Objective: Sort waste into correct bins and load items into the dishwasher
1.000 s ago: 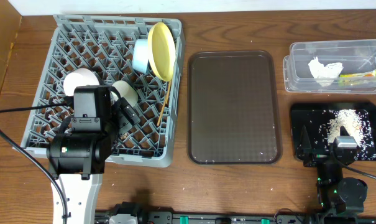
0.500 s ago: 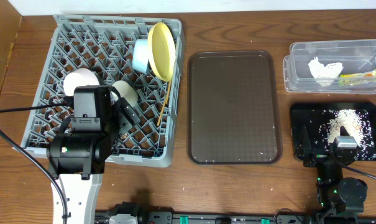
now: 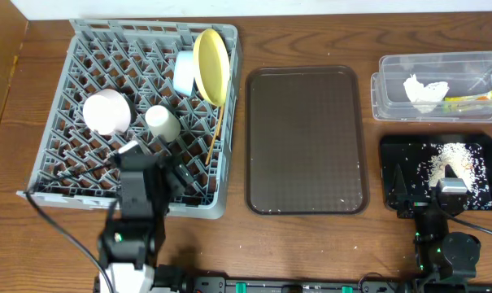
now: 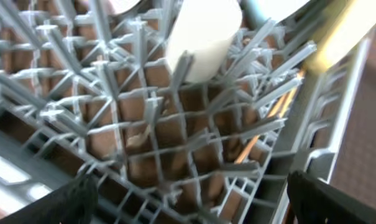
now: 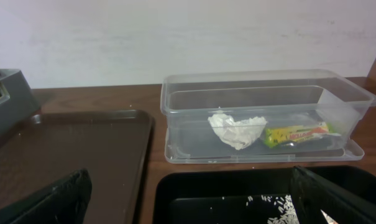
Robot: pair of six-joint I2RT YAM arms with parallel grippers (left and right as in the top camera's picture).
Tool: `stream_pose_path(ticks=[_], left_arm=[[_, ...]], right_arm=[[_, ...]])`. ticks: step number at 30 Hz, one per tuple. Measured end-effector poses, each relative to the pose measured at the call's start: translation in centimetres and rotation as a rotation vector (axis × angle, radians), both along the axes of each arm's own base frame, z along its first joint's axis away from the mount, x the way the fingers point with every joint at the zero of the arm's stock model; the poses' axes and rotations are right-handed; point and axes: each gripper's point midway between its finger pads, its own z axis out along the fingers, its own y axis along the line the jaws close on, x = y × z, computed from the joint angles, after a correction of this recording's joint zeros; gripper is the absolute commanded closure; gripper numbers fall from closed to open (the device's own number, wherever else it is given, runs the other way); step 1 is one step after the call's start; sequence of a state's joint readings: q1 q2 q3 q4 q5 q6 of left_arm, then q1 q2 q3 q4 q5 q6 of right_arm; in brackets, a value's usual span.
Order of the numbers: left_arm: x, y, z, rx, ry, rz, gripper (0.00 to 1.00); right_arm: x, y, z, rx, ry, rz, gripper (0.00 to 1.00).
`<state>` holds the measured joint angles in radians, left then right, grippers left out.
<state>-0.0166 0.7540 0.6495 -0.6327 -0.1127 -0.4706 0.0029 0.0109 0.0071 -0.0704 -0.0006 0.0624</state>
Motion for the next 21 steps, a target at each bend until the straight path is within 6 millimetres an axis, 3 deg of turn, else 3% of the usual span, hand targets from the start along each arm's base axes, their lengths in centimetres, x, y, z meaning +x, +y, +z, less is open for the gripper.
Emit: stream_pose_path(ticks=[15,21], left_arm=[[-0.5,-1.9,-1.3,0.080,-0.414,-0.181,0.02],[-0.8,-2.8,-0.3,0.092,-0.569,-0.225,0.02]], right_arm=[[0.0,0.0,0.0,-0.003,0.000,0.000,0.01],[0.0,0.0,0.0,-0.003,0.000,0.000,0.01]])
